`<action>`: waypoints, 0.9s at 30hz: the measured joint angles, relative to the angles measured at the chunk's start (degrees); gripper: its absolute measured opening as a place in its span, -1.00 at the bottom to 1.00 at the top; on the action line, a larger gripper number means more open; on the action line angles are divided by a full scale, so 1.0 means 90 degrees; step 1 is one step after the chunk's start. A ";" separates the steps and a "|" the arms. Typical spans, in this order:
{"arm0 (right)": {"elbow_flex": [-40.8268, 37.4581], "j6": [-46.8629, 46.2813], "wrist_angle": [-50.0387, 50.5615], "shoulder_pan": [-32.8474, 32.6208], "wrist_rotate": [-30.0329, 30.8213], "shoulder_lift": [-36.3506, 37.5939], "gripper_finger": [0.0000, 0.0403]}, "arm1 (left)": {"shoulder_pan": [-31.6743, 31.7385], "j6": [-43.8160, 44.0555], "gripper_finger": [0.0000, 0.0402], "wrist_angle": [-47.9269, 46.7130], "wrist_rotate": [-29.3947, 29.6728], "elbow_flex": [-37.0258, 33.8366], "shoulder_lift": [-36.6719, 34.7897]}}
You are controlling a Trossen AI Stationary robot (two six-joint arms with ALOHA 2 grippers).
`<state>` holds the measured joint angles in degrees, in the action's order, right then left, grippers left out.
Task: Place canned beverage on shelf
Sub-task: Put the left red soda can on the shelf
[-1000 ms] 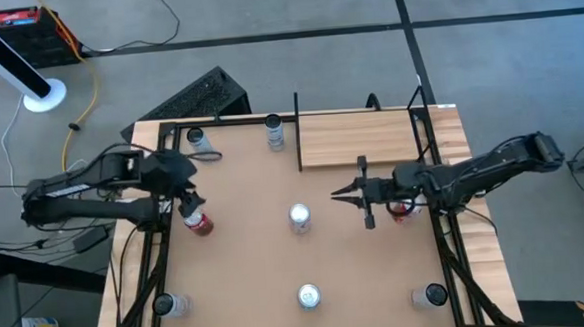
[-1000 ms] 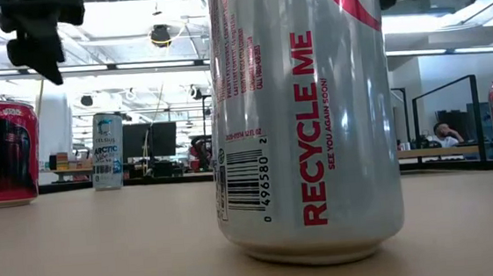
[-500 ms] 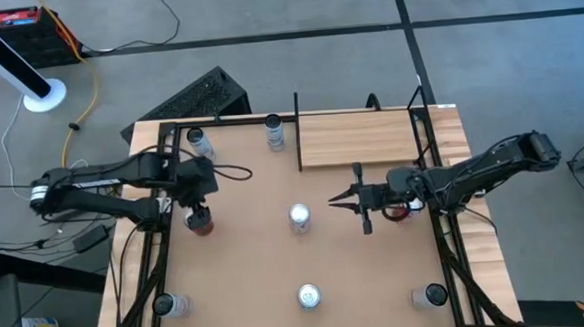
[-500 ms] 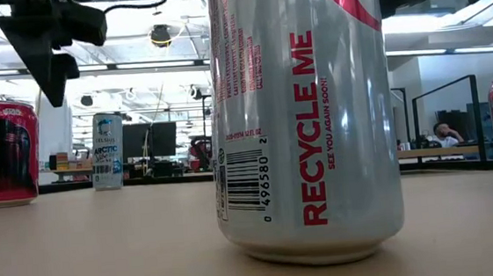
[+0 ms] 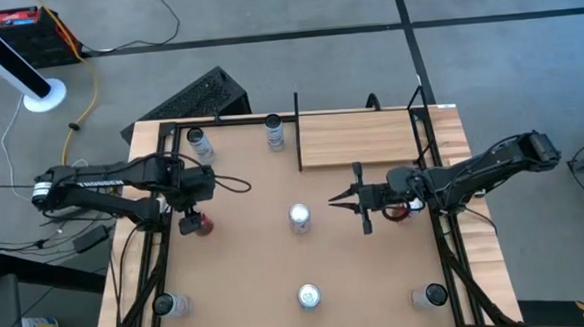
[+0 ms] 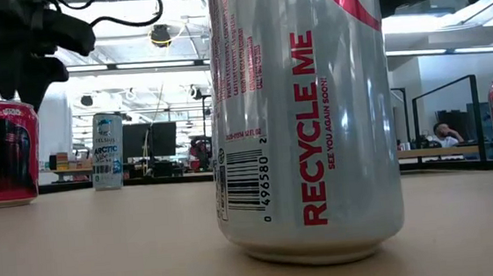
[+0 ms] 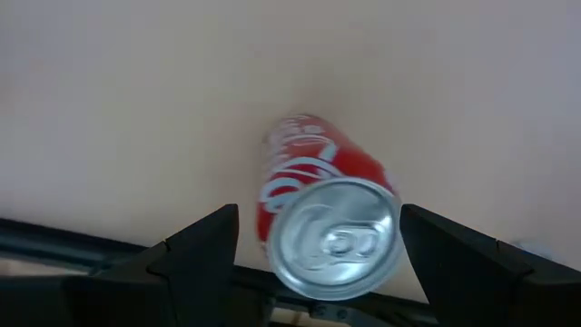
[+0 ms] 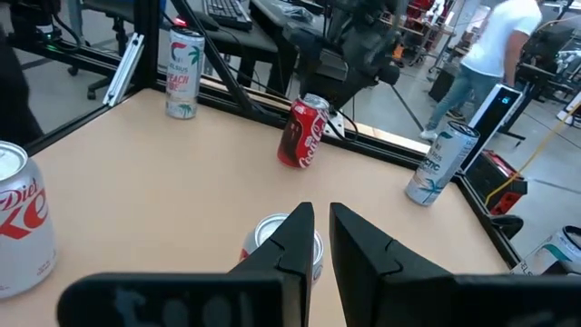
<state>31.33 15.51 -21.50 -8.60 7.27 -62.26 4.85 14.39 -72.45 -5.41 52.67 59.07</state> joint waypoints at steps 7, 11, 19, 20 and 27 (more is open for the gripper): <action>0.0000 0.0000 0.0004 0.0000 0.0002 0.0002 -0.68 | -0.0511 0.0138 0.45 0.0095 0.0050 -0.0357 -0.0018; 0.0000 0.0000 0.0002 0.0000 0.0005 0.0002 -0.68 | -0.0724 0.0141 0.45 0.0296 0.0209 -0.0464 -0.0024; 0.0000 -0.0002 0.0000 -0.0002 0.0005 0.0002 -0.68 | -0.0901 0.0450 0.45 0.0343 0.0488 -0.0484 -0.0019; 0.0000 -0.0002 0.0000 -0.0002 0.0005 0.0002 -0.68 | -0.0901 0.0577 0.45 0.0345 0.0491 -0.0484 -0.0019; 0.0000 -0.0002 -0.0014 -0.0002 0.0005 0.0002 -0.68 | -0.0778 0.2610 0.45 0.0336 0.0564 -0.0494 -0.0010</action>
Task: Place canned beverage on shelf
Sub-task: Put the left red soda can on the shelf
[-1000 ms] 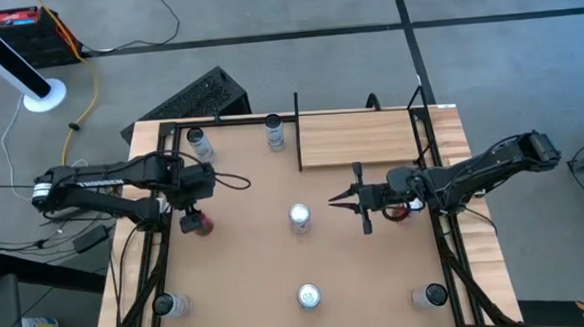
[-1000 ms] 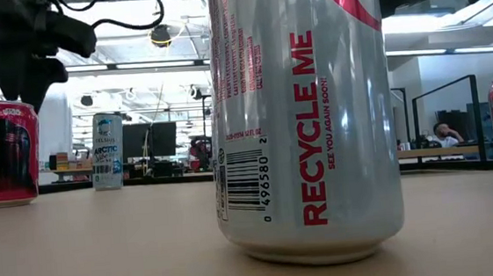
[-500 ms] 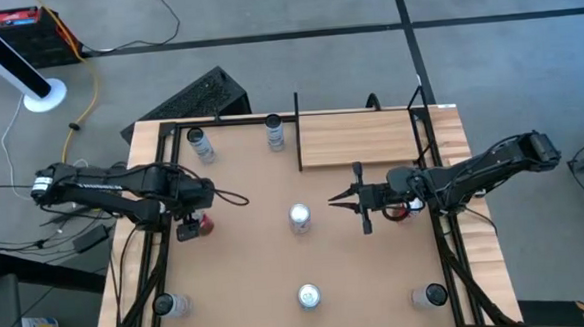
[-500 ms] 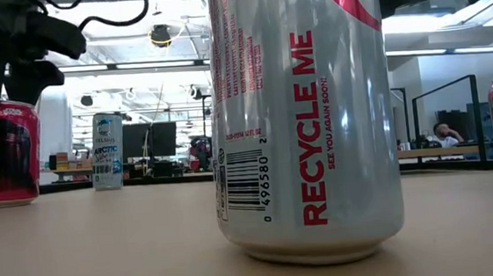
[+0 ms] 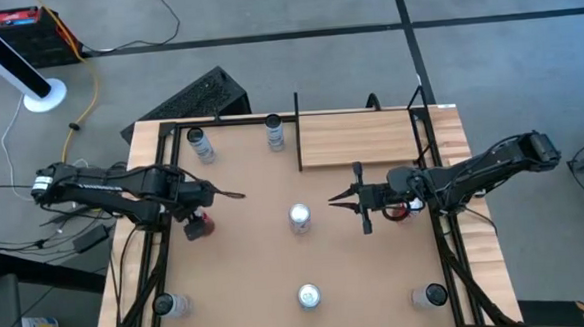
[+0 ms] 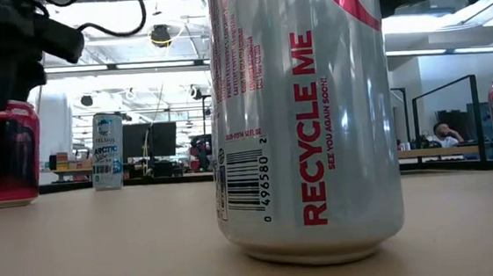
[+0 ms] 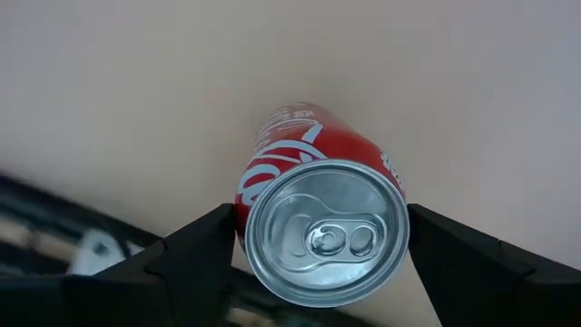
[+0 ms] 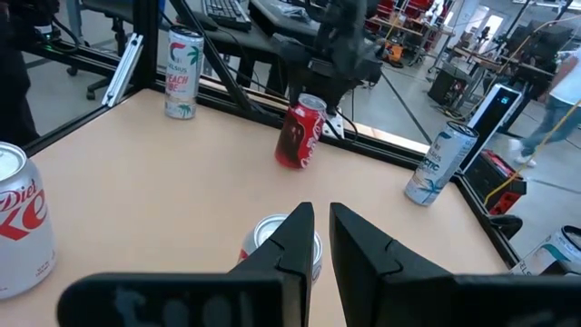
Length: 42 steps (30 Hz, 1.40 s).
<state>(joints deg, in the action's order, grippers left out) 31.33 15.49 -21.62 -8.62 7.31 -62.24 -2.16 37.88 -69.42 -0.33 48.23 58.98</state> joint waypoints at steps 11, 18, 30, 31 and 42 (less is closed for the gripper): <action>0.0000 -0.0043 -0.0141 0.0000 0.0000 0.0002 -0.68 | 0.0663 0.3054 0.45 0.0452 0.0447 -0.0029 -0.0003; 0.0000 -0.0114 -0.0115 -0.0002 0.0000 0.0002 -0.68 | 0.0736 0.2853 0.45 0.0380 -0.0109 0.0012 -0.0056; 0.0000 0.0007 -0.0183 0.0002 0.0000 0.0002 -0.68 | 0.0436 0.2857 0.45 0.0371 -0.0947 0.0015 -0.0053; 0.0000 0.0007 -0.0185 0.0002 0.0001 0.0002 -0.68 | 0.0440 0.2821 0.45 0.0342 -0.0964 0.0039 -0.0051; 0.0000 0.0004 -0.0183 0.0002 0.0002 0.0002 -0.68 | 0.0433 0.2343 0.45 0.0246 -0.0585 0.0812 -0.0049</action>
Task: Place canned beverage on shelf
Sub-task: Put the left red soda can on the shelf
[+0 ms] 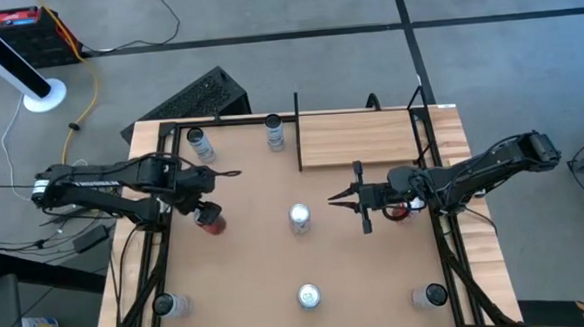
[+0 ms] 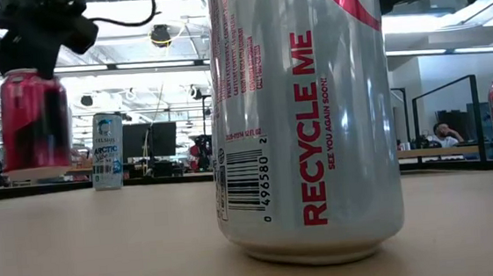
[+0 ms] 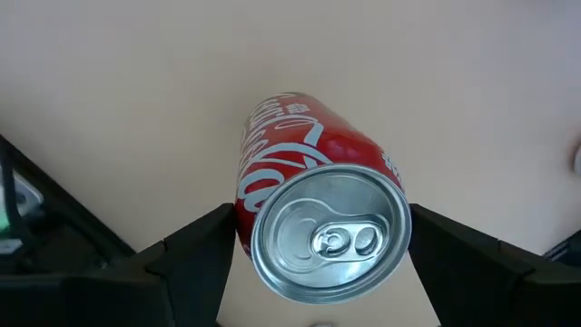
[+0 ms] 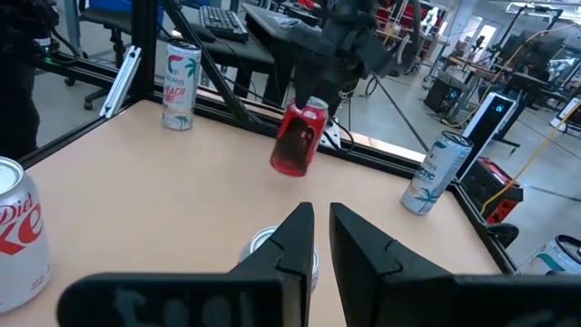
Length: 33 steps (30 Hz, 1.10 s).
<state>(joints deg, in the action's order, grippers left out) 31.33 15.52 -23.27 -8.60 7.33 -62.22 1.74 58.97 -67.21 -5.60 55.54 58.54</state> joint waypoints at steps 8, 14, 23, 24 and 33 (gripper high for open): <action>0.0000 -0.0053 0.0002 0.0000 0.0000 0.0000 -0.68 | 0.0115 -0.0581 0.45 0.0038 0.0551 0.0021 0.0256; 0.0000 -0.0196 0.0017 -0.0002 0.0000 0.0000 -0.68 | 0.0437 -0.0588 0.45 0.0089 0.0484 0.0021 0.0716; 0.0000 -0.0192 0.0058 -0.0002 0.0000 0.0000 -0.68 | 0.0725 -0.0981 0.45 0.0180 0.0336 0.0026 0.0884; 0.0000 -0.0188 0.0057 -0.0002 -0.0001 0.0000 -0.68 | 0.0756 -0.0981 0.45 0.0207 0.0342 0.0026 0.0884; 0.0000 -0.0098 0.0053 -0.0005 0.0000 0.0044 -0.68 | 0.0940 -0.1178 0.45 0.0539 0.0506 0.0033 0.0869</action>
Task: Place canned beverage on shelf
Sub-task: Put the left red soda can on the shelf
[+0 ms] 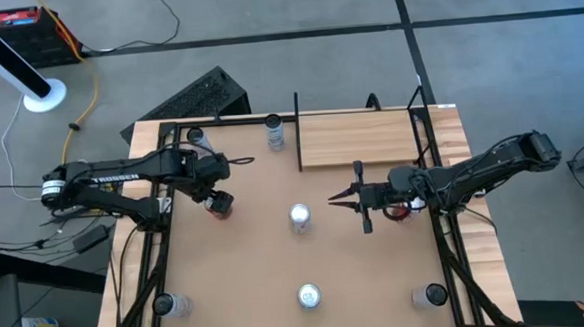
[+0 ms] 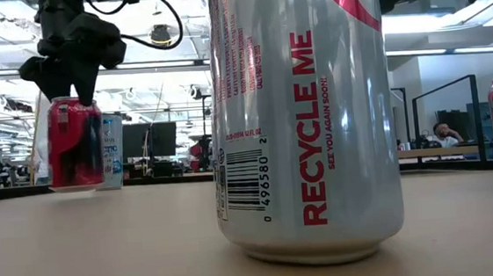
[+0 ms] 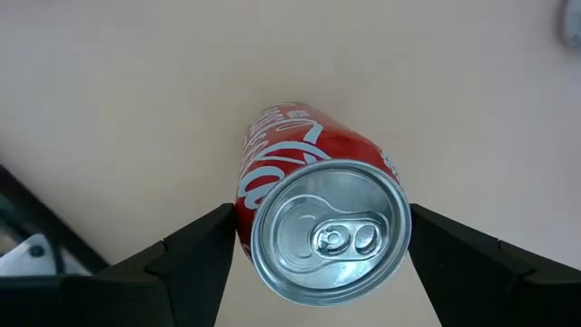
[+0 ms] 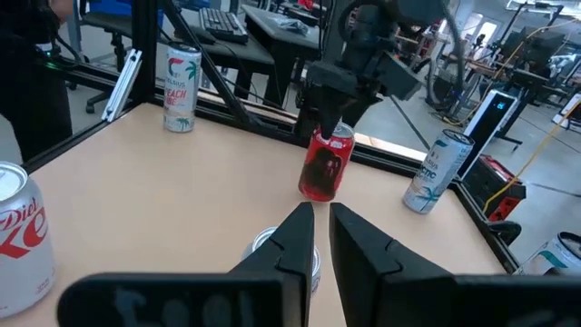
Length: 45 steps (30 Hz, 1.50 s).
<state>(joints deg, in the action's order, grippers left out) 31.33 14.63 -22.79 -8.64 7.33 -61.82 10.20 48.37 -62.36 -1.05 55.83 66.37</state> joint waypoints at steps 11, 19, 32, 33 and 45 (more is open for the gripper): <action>0.0000 -0.0121 0.0002 -0.0019 0.0000 -0.0001 -0.68 | 0.0172 -0.0074 0.45 0.0040 -0.0066 0.0000 0.0015; 0.0000 -0.0085 -0.0002 -0.0198 0.0000 -0.0002 -0.68 | 0.0168 -0.0703 0.45 0.0228 0.0113 0.0000 0.0107; 0.0000 -0.0119 -0.0002 -0.0244 0.0010 -0.0002 -0.68 | 0.0159 -0.0842 0.45 0.0467 0.0735 0.0000 0.0143; 0.0000 -0.0119 -0.0002 -0.0250 0.0010 -0.0001 -0.68 | 0.0158 -0.0771 0.46 0.0490 0.0721 0.0000 0.0143; 0.0000 -0.0114 -0.0009 -0.0238 0.0007 -0.0002 -0.68 | 0.0254 -0.0823 0.92 0.0540 0.0489 0.0026 0.0136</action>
<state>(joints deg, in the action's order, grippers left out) 31.33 13.60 -22.87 -10.79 7.40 -61.84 12.49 40.96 -57.50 3.35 56.07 67.60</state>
